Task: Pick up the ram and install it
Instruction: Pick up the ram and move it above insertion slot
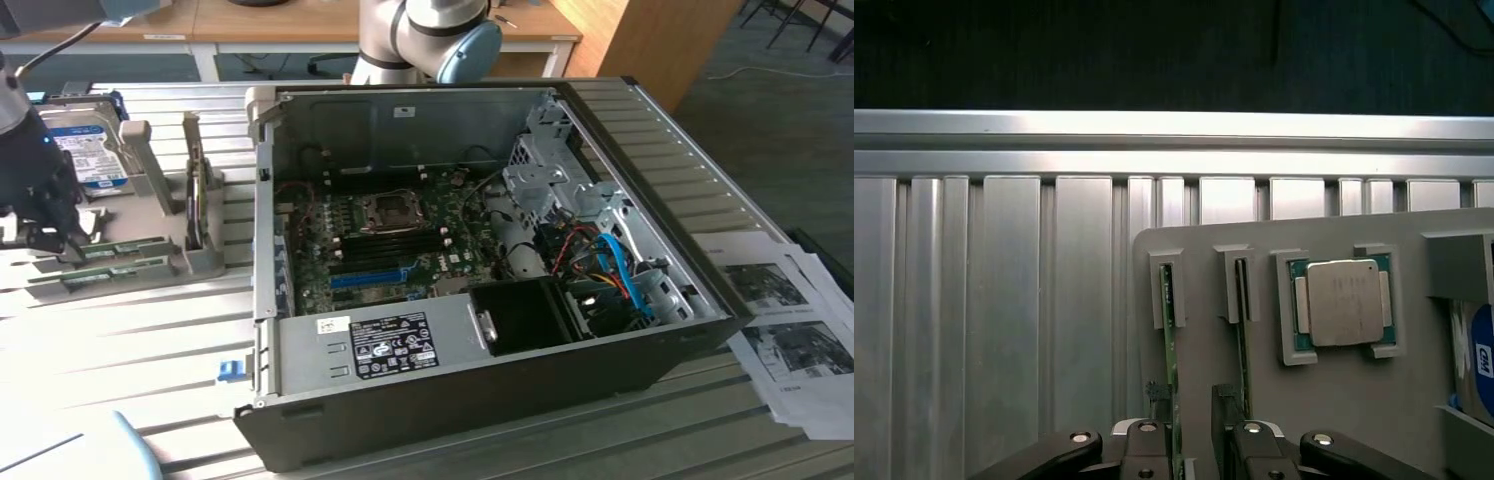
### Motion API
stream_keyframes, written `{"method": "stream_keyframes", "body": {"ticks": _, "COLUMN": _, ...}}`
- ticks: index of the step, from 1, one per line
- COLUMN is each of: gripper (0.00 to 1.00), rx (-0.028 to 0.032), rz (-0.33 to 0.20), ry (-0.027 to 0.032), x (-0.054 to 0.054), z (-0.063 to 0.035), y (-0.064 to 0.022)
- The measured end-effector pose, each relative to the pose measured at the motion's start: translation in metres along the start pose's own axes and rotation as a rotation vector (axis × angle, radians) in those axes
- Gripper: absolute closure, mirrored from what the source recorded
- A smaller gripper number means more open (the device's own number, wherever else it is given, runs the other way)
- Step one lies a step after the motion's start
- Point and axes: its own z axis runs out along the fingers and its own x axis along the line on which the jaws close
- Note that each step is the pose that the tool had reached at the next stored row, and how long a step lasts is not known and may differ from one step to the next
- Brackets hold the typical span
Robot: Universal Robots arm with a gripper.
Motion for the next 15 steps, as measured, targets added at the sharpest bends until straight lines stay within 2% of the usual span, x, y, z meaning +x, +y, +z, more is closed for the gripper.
{"method": "stream_keyframes", "body": {"ticks": 10, "gripper": 0.71, "rx": 0.0001, "rz": 0.0, "ry": -0.0005, "x": 0.0001, "z": 0.0035, "y": -0.0004}}
{"method": "stream_keyframes", "body": {"ticks": 15, "gripper": 0.71, "rx": -0.0001, "rz": 0.0, "ry": -0.0012, "x": 0.0, "z": 0.0033, "y": -0.0049}}
